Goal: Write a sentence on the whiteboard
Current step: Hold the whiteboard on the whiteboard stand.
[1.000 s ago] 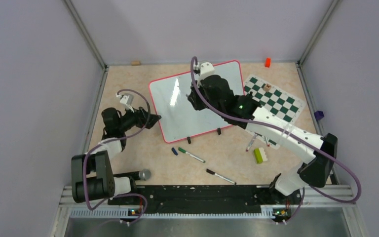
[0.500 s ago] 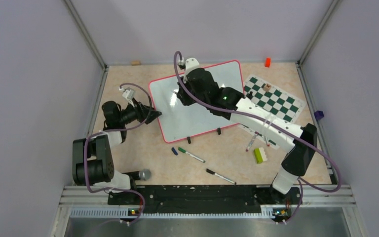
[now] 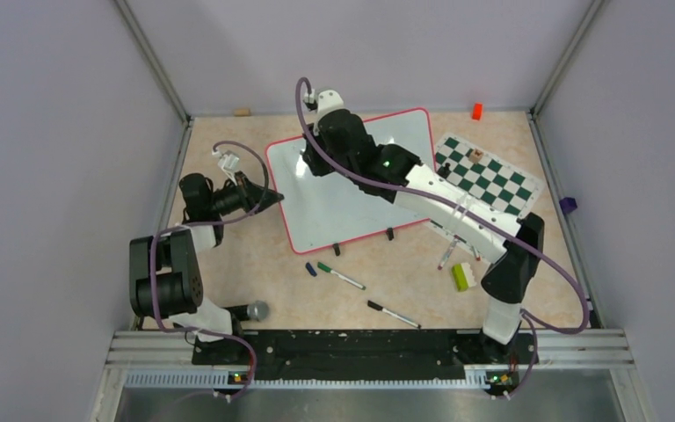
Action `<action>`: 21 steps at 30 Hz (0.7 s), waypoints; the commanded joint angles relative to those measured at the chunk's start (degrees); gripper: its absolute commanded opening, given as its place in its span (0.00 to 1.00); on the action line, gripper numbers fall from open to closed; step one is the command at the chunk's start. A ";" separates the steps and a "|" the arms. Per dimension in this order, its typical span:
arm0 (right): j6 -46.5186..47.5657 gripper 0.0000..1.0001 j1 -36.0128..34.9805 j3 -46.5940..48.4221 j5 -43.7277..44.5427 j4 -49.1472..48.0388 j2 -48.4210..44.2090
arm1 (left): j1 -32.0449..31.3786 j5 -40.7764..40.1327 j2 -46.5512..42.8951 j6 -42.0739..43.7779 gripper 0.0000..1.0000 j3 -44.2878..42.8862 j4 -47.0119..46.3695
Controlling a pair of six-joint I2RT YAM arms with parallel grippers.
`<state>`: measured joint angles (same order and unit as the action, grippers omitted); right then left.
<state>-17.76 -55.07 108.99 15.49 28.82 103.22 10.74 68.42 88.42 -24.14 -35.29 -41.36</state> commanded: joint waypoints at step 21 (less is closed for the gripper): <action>-0.88 0.00 -1.66 8.48 -0.14 0.89 6.48 | -0.21 12.16 17.50 -32.20 0.15 -6.54 -45.83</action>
<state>-18.24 -55.77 114.15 15.29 30.83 108.49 10.68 77.87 100.97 -39.94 -39.40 -61.76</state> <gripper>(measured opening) 0.093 0.160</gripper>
